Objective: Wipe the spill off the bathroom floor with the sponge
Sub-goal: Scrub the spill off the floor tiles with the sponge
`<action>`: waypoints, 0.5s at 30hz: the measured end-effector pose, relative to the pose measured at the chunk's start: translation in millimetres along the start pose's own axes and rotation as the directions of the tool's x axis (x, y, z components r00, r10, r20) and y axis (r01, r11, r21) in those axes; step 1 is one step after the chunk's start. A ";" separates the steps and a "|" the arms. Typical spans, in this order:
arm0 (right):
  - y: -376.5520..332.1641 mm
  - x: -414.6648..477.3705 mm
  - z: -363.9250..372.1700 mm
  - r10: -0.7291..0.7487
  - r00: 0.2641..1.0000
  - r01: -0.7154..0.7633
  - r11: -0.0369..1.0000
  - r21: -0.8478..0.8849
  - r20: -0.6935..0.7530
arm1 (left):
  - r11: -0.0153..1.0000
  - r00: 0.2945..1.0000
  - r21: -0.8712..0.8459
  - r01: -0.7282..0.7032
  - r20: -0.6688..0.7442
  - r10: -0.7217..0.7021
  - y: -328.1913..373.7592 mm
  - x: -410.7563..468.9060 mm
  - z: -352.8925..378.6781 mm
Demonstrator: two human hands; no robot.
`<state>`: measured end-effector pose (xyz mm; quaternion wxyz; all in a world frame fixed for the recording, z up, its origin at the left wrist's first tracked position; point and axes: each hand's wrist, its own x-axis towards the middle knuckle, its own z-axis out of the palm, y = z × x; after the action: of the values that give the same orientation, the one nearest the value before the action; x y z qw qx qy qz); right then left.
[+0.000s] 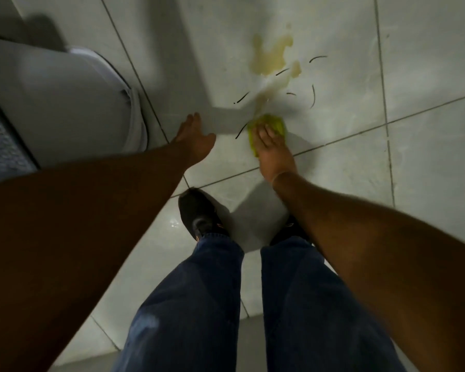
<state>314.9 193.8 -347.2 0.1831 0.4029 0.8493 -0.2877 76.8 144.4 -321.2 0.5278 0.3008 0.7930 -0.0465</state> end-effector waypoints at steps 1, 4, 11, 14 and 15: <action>5.0 -5.4 1.2 -0.044 0.998 0.046 0.998 -0.033 0.037 | 0.997 1.000 0.076 -0.019 0.023 0.017 0.8 1.5 -0.5; 33.2 -2.0 -11.2 -0.068 0.996 0.076 0.989 -0.130 0.066 | 0.974 0.996 0.214 -0.072 0.068 0.059 3.6 6.9 -2.3; 44.9 24.5 -46.9 0.307 0.951 -0.307 0.952 0.014 -0.026 | 0.939 0.996 0.331 -0.092 0.041 0.083 12.5 13.7 0.0; 23.0 25.6 -41.8 0.214 0.977 -0.214 0.977 -0.001 0.017 | 0.900 0.982 0.414 -0.137 -0.063 0.179 16.7 6.7 13.6; 14.2 22.4 -37.1 0.112 0.993 -0.111 0.993 -0.035 0.037 | 0.892 0.975 0.427 -0.146 -0.091 0.203 18.7 6.7 18.0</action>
<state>309.6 237.6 -335.7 0.2221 0.4409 0.8264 -0.2708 99.4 155.5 -330.3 0.3992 0.4790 0.7678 -0.1474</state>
